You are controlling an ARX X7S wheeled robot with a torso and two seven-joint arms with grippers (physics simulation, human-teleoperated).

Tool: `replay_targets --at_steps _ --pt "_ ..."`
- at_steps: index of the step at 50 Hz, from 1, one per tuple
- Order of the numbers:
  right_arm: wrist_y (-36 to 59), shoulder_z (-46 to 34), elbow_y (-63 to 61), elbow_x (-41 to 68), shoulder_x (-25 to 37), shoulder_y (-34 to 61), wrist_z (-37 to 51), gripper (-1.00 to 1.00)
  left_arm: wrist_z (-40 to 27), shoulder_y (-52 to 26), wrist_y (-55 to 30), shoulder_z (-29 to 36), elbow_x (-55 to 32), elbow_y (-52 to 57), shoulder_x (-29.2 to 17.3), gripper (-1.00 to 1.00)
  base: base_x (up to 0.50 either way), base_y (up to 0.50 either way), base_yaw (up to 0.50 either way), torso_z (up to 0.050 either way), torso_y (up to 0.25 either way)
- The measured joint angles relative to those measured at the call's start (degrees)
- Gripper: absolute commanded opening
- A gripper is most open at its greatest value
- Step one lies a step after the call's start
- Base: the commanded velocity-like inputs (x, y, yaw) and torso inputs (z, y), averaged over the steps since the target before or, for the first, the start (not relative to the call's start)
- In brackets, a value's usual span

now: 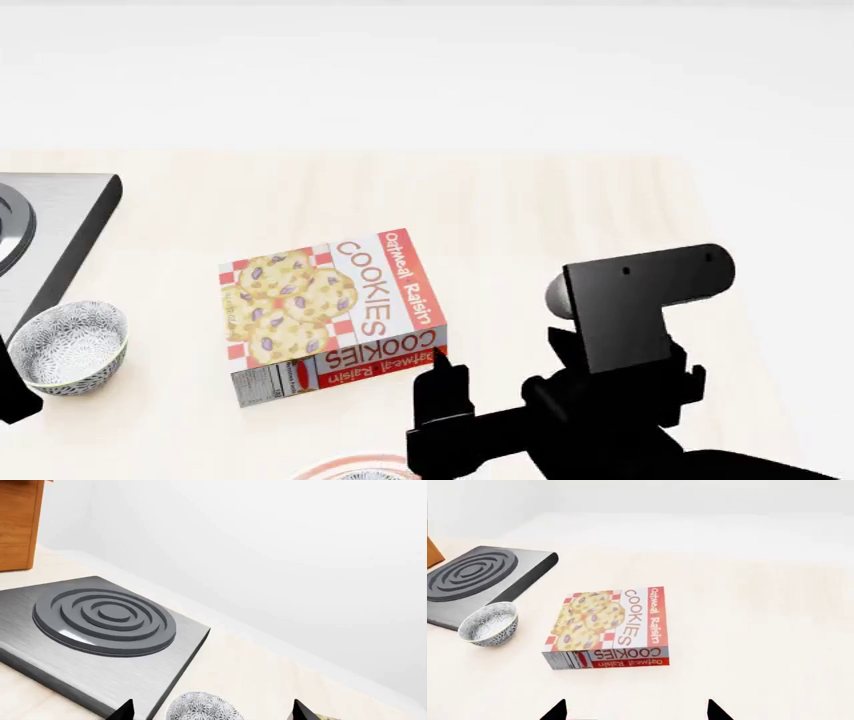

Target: Pick the akita bowl next to the plate and place it on the plate.

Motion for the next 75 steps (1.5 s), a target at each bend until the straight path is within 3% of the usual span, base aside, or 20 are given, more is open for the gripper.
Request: replay_targets --at_steps 27,44,75 --pt "-24.95 0.36 -6.18 -28.85 0.13 -18.68 -5.50 1.00 -0.18 0.07 0.34 0.36 -0.10 -0.06 -0.10 1.00 0.00 0.00 0.00 0.000 0.000" --pt "-38.46 0.50 -4.80 -40.48 -1.36 -27.32 -7.19 1.00 -0.37 0.12 0.52 0.55 -0.19 -0.04 -0.15 1.00 0.00 0.00 0.00 0.000 0.000" --pt "-46.54 -1.48 -7.89 -53.82 0.33 -31.59 -5.56 1.00 -0.75 0.36 0.72 0.93 -0.35 0.39 -0.39 1.00 0.00 0.00 0.00 0.000 0.000"
